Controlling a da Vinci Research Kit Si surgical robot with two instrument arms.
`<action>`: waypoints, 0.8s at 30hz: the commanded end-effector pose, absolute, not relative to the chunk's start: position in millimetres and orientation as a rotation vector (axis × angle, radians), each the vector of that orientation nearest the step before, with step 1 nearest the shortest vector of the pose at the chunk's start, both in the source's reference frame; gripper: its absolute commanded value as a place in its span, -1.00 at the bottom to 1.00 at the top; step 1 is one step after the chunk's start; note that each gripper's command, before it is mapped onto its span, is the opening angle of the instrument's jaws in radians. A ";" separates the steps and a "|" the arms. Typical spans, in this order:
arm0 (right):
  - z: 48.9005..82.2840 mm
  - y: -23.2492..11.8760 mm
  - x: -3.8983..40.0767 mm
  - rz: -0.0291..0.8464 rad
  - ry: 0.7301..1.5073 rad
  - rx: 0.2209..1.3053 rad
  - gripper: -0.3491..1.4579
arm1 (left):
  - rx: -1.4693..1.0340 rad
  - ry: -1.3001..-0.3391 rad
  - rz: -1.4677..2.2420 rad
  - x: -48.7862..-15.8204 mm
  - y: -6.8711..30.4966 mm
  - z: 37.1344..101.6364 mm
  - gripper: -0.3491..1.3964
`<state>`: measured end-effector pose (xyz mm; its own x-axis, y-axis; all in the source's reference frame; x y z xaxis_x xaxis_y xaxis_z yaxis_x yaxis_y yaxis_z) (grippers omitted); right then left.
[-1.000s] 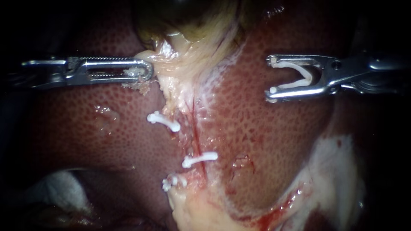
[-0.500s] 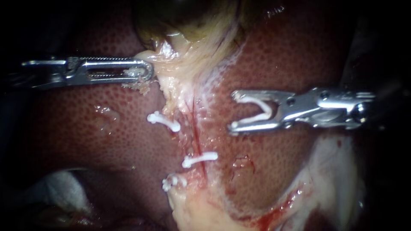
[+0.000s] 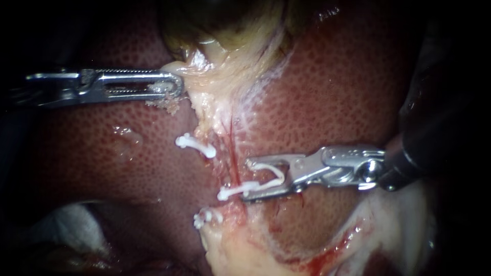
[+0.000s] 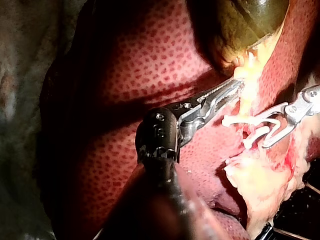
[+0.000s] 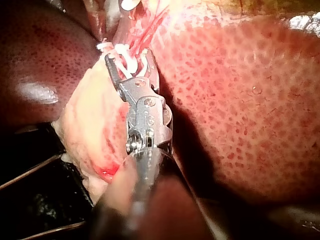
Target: Clipping second clip right tube
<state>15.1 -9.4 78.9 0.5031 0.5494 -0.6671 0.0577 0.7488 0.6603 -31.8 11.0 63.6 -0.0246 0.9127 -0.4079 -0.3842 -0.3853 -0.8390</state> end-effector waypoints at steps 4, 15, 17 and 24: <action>78.9 -9.3 15.9 0.321 1.020 0.718 -0.10 | -1.216 -0.642 1.618 -31.8 11.0 63.6 -1.00; 78.9 -9.0 17.1 0.357 1.062 0.790 -0.13 | -1.216 -0.639 1.617 -32.0 10.9 63.6 -1.00; 78.9 -9.0 17.1 0.359 1.068 0.791 -0.13 | -1.216 -0.639 1.617 -32.0 10.9 63.6 -1.00; 79.1 -8.9 17.1 0.389 1.068 0.815 -0.17 | -1.216 -0.639 1.617 -32.1 10.9 63.6 -1.00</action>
<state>17.0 -8.8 79.1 0.4519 0.6445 -0.6168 0.0944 0.6530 0.7514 -32.1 10.9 63.6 -0.0234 0.9124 -0.4087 -0.3865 -0.3853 -0.8380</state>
